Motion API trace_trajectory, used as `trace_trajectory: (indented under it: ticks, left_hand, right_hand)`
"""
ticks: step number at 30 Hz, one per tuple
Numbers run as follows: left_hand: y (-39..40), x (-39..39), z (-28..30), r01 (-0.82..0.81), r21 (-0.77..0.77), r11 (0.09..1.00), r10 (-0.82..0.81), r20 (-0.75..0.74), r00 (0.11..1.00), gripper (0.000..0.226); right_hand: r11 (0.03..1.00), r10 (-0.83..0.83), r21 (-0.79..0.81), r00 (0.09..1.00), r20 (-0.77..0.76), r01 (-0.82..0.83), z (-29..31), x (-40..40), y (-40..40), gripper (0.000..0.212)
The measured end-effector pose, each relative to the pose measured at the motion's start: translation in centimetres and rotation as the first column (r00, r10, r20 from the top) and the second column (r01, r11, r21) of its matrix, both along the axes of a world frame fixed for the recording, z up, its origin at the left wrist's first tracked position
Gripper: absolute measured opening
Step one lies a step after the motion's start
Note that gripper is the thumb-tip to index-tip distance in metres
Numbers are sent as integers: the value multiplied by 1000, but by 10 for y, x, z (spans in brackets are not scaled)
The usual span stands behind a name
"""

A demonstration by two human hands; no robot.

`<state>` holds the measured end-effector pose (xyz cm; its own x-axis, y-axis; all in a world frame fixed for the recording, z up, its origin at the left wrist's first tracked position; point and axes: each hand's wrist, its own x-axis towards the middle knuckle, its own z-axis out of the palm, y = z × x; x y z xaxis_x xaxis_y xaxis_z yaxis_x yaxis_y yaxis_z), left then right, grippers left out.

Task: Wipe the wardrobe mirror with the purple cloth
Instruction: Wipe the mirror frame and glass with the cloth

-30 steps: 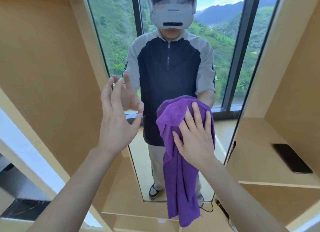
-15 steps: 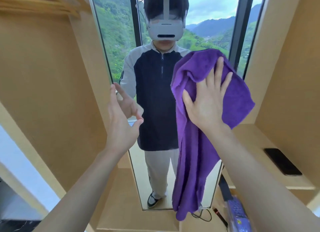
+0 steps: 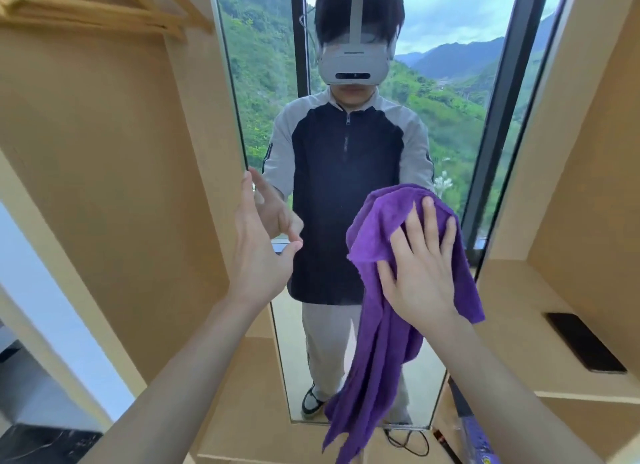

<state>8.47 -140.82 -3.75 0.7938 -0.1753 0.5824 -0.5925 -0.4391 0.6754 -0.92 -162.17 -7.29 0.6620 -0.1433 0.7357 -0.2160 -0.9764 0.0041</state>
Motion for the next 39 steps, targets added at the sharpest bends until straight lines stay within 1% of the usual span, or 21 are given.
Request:
trace_trajectory:
  ticks: [2,3,5,7,10,12,13,16,18,20,22,24,28,31,33,35,36,37,39]
  left_hand:
    - [-1,1,-1,-4,-3,1000,4,-3,1000,119]
    - [-1,2,-1,1,-5,1000,-1,9,1000,119]
    - [0,4,-1,22,-9,1000,-22,42,999,119]
    - [2,5,-1,38,-28,999,-37,43,998,118]
    - [8,4,3,59,1,998,-59,38,998,120]
    - [13,2,10,23,76,997,-28,62,998,120]
    - [14,0,15,-12,121,993,-1,103,995,118]
    - [16,-2,39,-128,214,968,62,290,955,111]
    - [13,0,63,-190,242,951,80,404,911,109]
    - [6,0,92,-227,268,936,77,475,877,112]
    - [-4,-2,121,-228,289,930,55,504,862,113]
    - [-13,-6,144,-206,288,935,34,506,862,115]
    - [-27,-8,166,-244,294,924,64,510,858,118]
    - [-29,-7,168,-276,313,909,88,504,859,118]
    - [-28,-6,166,-293,310,905,93,528,844,113]
    - [-28,-4,166,-303,299,905,102,538,837,106]
    - [-28,-3,166,-311,295,904,112,538,835,107]
    - [-28,-3,166,-316,295,902,117,537,836,111]
    - [-28,-3,166,-316,296,901,118,534,837,117]
  right_hand:
    - [999,39,-10,999,24,-39,10,6,9,50]
    - [994,88,-61,996,17,-87,15,10,15,51]
    - [958,181,-217,982,-44,-186,23,20,25,54]
    - [913,225,-321,967,-122,-253,25,27,33,59]
    - [895,251,-326,948,-196,-305,16,26,29,66]
    - [904,237,-316,953,-187,-287,10,19,15,67]
    - [917,223,-297,960,-171,-266,10,15,6,65]
    - [960,150,-224,985,-90,-167,17,2,-23,51]
    - [979,88,-181,996,-15,-89,30,-4,-44,53]
    - [990,40,-140,997,66,-30,51,-8,-62,61]
    - [994,14,-114,990,138,2,79,-8,-71,66]
    - [992,-3,-121,981,193,27,107,-4,-71,68]
    - [987,-1,-157,964,266,45,160,10,-54,64]
    - [967,34,-253,967,251,32,182,21,-36,62]
    - [933,111,-359,974,199,-33,182,28,-29,61]
    - [882,194,-455,974,114,-122,169,31,-31,61]
    - [860,211,-489,975,75,-149,161,29,-36,62]
    - [847,209,-507,977,44,-158,151,27,-42,62]
    - [858,163,-498,986,27,-128,133,17,-55,61]
